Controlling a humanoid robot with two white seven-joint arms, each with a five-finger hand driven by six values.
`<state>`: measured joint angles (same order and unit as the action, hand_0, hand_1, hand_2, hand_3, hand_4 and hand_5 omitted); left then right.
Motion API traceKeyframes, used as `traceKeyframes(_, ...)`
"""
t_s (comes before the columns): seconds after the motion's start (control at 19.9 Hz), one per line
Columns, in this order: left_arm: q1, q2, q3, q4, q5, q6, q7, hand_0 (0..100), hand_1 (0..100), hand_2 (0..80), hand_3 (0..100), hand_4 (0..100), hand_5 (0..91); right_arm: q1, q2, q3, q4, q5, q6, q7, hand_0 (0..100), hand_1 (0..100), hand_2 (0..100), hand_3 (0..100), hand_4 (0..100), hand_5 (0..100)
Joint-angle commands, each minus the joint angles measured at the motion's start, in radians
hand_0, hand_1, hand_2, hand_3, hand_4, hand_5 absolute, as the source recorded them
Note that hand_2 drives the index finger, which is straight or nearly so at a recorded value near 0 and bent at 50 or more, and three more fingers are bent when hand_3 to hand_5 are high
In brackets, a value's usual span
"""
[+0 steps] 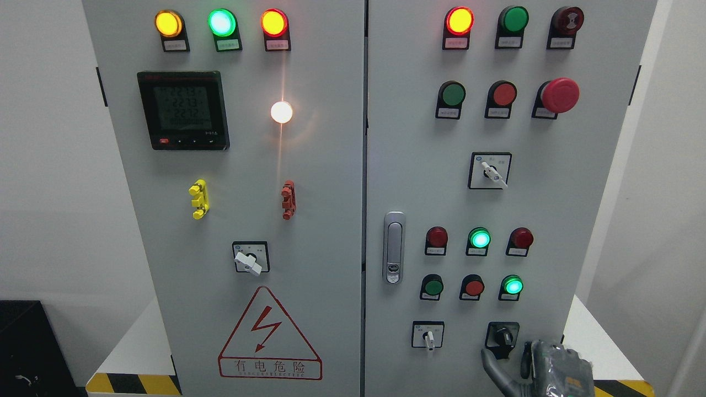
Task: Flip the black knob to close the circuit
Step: 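Grip the black knob with the right hand and twist it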
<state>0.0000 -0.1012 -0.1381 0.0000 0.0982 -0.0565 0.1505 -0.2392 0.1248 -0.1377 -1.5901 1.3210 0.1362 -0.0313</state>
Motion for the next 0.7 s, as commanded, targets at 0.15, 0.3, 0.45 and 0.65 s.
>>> traceKeyframes(0.15,0.023,0.000,0.000,-0.029,0.000,0.000,0.000,12,56,0.0,0,0,0.0,-0.006,-0.004,-0.028,0.033,0.004,-0.003,-0.004,0,6,87,100,99,100)
traceKeyframes(0.3,0.021,0.000,0.000,-0.029,0.000,0.000,0.000,12,56,0.0,0,0,0.0,-0.011,-0.004,-0.042,0.033,0.004,-0.004,-0.005,0,6,87,100,99,100)
traceKeyframes(0.45,0.023,0.000,0.000,-0.029,0.000,0.000,0.000,12,56,0.0,0,0,0.0,-0.012,-0.007,-0.046,0.033,0.000,-0.004,-0.004,0,6,87,100,99,100)
traceKeyframes(0.65,0.023,0.000,0.000,-0.029,0.000,0.000,0.000,12,56,0.0,0,0,0.0,-0.012,-0.007,-0.063,0.033,-0.003,-0.007,-0.004,0,7,87,100,99,100)
